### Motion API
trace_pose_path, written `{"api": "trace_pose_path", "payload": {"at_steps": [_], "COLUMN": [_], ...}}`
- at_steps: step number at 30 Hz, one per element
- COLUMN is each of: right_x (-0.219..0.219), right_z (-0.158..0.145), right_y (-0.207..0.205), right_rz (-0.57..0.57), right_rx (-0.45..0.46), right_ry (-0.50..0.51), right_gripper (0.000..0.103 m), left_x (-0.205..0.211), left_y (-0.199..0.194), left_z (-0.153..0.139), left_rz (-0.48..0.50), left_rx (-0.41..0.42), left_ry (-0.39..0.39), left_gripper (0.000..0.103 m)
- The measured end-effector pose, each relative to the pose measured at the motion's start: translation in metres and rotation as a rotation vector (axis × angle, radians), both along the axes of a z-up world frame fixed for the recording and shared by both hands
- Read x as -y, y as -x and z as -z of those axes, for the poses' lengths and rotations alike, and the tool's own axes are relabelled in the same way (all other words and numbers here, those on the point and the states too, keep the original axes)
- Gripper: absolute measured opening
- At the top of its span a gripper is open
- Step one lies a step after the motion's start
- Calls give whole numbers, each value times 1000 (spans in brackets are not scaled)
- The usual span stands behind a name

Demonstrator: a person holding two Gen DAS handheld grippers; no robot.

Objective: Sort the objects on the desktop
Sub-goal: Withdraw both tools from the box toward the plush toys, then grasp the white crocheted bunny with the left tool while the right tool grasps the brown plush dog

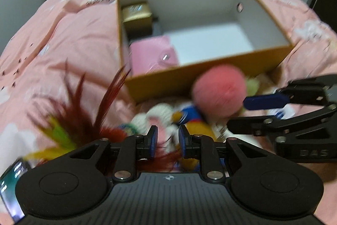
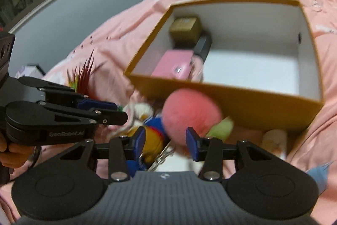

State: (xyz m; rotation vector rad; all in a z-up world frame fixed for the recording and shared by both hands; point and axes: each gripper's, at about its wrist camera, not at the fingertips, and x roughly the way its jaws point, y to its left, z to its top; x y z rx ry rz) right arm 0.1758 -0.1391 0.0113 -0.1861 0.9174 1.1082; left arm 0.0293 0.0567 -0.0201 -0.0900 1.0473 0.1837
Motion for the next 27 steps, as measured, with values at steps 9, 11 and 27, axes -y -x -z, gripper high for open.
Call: {"api": "trace_pose_path", "payload": {"at_steps": [9, 11, 27], "right_x": [-35, -42, -82], "right_z": [17, 21, 45], "right_y": [8, 7, 22], "right_rz": [-119, -124, -234], "right_rx": [-51, -67, 43], "right_ry": [115, 132, 272], "right_gripper": [47, 49, 71], "left_x": [-21, -24, -36], "left_y": [8, 9, 10], "left_z": [12, 13, 16], "left_rz": [-6, -13, -49], "left_rx": [-58, -62, -104], "left_ry": [51, 63, 65], "left_gripper": [29, 32, 44]}}
